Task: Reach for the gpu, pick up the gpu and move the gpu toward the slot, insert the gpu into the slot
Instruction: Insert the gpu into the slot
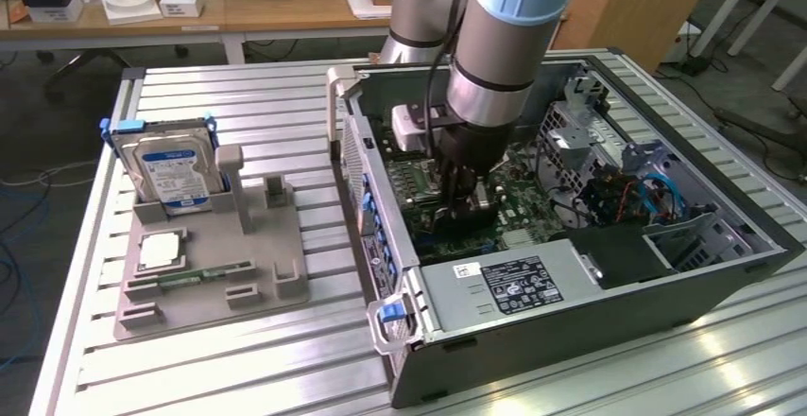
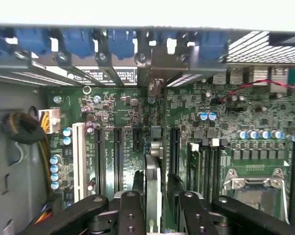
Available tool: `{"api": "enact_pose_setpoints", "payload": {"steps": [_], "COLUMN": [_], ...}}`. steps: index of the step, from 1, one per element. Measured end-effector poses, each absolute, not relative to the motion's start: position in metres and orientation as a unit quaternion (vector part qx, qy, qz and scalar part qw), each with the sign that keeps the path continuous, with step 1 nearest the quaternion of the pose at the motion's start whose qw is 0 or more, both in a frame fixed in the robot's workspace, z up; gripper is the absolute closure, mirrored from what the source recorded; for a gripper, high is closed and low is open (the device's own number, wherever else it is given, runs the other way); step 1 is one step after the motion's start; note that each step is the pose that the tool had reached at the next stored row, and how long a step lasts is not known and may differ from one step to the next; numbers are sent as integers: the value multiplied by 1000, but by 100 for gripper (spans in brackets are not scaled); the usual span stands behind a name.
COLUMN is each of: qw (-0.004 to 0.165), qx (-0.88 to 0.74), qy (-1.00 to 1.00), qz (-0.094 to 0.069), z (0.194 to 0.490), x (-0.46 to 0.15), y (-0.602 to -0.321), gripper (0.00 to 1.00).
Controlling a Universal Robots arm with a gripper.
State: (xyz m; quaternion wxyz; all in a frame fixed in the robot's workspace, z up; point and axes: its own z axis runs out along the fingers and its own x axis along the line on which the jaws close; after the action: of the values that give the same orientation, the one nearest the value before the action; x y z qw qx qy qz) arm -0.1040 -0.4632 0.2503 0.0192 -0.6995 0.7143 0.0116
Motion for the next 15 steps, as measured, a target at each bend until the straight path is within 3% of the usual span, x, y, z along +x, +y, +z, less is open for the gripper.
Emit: {"api": "enact_pose_setpoints", "payload": {"steps": [8,9,11,13,15], "qw": [19,19,20,20,20], "qx": [-699,-699,-699,-699,-699], "qy": [714,714,715,715,715], "qz": [12,11,11,11,11], "z": [261,261,261,261,262], "x": [-104,-104,-104,-104,-104], "y": [-463,-463,-463,-463,-463], "gripper": [68,74,74,85,89]}}
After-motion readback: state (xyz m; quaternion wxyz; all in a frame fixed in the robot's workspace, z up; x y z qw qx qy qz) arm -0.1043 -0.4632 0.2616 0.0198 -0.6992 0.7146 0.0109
